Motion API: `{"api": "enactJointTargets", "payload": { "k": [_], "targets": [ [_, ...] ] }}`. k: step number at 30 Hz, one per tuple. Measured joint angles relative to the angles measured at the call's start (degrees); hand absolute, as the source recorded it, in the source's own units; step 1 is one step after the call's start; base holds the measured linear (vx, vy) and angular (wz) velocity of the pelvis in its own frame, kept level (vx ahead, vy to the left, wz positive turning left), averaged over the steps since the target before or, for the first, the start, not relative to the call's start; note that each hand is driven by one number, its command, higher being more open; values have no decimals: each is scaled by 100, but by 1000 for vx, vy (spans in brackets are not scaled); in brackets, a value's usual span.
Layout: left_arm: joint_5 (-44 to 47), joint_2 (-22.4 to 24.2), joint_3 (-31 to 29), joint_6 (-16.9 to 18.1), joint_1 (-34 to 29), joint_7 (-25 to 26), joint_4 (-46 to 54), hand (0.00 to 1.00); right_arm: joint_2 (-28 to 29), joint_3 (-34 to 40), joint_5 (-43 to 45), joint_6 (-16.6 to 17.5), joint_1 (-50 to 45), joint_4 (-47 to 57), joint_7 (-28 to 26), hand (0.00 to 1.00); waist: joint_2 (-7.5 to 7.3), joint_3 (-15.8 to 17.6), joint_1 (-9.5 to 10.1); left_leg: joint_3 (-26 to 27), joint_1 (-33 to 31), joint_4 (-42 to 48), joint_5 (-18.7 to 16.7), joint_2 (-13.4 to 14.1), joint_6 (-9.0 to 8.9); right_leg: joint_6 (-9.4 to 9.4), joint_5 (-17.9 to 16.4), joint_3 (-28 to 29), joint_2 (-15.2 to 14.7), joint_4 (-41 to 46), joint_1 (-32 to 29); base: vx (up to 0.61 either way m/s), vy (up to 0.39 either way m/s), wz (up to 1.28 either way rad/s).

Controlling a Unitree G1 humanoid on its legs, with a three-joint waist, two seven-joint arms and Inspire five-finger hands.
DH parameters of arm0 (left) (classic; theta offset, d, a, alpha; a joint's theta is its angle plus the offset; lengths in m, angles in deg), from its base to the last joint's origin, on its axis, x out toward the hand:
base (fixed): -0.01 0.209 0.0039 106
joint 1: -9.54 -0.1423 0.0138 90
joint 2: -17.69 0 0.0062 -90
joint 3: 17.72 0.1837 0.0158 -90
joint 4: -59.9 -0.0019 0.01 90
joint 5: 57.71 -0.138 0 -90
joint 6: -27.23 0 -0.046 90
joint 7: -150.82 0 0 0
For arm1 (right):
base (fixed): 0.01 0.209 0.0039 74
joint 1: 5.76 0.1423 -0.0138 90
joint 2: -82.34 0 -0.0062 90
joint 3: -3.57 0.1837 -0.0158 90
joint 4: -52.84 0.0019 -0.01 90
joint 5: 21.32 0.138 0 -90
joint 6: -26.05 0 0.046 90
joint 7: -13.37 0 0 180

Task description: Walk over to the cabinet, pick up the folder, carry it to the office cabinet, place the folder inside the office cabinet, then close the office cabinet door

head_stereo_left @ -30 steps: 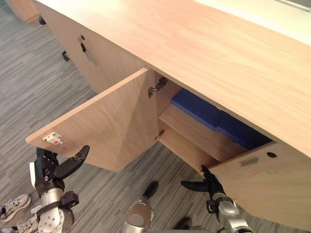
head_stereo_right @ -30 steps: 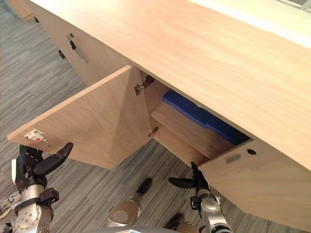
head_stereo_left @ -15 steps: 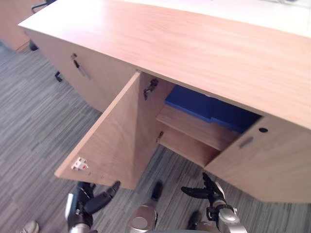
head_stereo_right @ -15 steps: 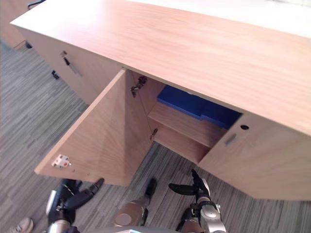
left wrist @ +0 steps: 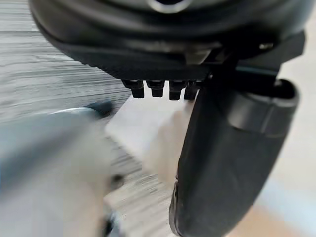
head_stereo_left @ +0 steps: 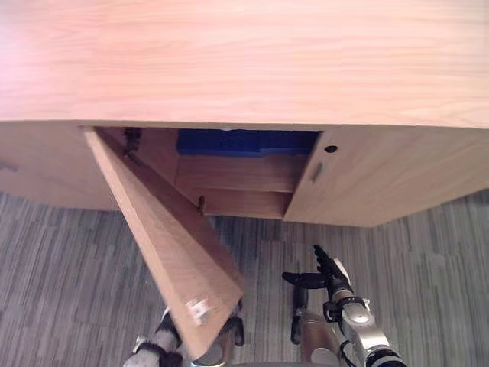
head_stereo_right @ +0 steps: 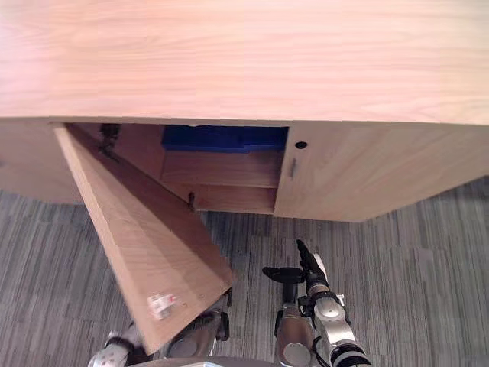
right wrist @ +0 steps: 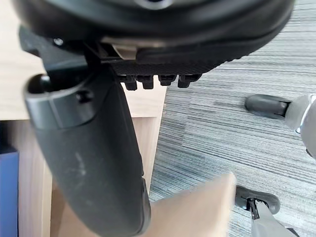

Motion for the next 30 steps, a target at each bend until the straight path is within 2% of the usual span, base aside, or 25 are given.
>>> {"api": "enactJointTargets", "payload": {
  "k": [1, 2, 3, 6, 10, 15, 18, 21, 25, 27, 30],
  "targets": [
    [-274, 154, -3, -18, 493, 245, -207, 100, 77, -8, -22, -3, 6, 4, -17, 100, 0, 0, -103, 28, 9, 0, 39, 2, 59, 70, 144, 27, 19, -167, 108, 101, -11, -21],
    [-393, 208, -5, -31, 702, 351, -285, 100, 114, -7, -60, -7, 2, 4, -24, 100, 0, 0, -154, 32, 23, 0, 40, 5, 62, 79, 191, 28, 26, -256, 161, 147, -17, -16],
    [-490, 334, -12, -92, 1096, 562, -402, 100, 167, 3, -71, -23, -17, 3, -23, 100, -6, 2, -288, 55, 65, -1, 36, 7, 67, 100, 267, 39, 36, -388, 255, 88, -6, -11],
    [-489, 444, -14, -116, 1611, 773, -475, 100, 169, 42, -70, -62, -53, 2, 1, 100, -14, 1, -359, 243, 240, -2, 14, 11, 63, 120, 299, 141, 40, -410, 340, 83, 2, -29],
    [-489, 421, -103, -129, 2017, 948, -743, 100, 157, 54, -70, -66, -80, 3, -4, 100, -40, -12, -434, 369, 418, -4, -82, 53, 43, 118, 351, 329, 88, -441, 416, -10, 10, -29],
    [-489, 413, -218, -127, 2100, 1060, -766, 100, 196, 65, -70, -120, -267, -15, -11, 100, -204, -90, -440, 492, 431, -6, -84, 55, 57, 104, 520, 441, 96, -635, 432, -66, 12, -15],
    [-491, 456, -270, -43, 1956, 1057, -706, 100, 305, 189, -68, -153, -425, -106, -12, 100, -331, -172, -446, 489, 543, -16, -88, 54, 51, 94, 489, 431, 91, -746, 602, -42, 9, -1],
    [-481, 688, -544, 263, 1281, 1026, -333, 100, 362, 385, -65, -189, -506, -109, 18, 100, -429, -262, -456, 484, 617, -36, -124, 47, 37, 102, 480, 403, 81, -796, 706, 0, 0, 0],
    [-338, 900, -847, 324, 341, 738, -317, 100, 386, 709, -65, -199, -641, -107, 85, 100, -435, -449, -414, 470, 702, -35, -200, 18, 39, 155, 425, 389, 49, -834, 820, 47, 5, 2],
    [-236, 1008, -1031, 314, -104, 531, -747, 100, 400, 920, -77, -203, -727, -109, 144, 100, -430, -587, -370, 385, 818, -33, -252, -16, 64, 240, 366, 303, 10, -832, 992, 100, 10, 17],
    [-231, 1121, -1345, 255, -328, 415, -1297, 100, 405, 1120, -224, -204, -804, -110, 192, 100, -433, -717, -278, 305, 898, -33, -298, -49, 91, 268, 282, 220, -22, -830, 1112, 58, 9, 16]
  ]
}}
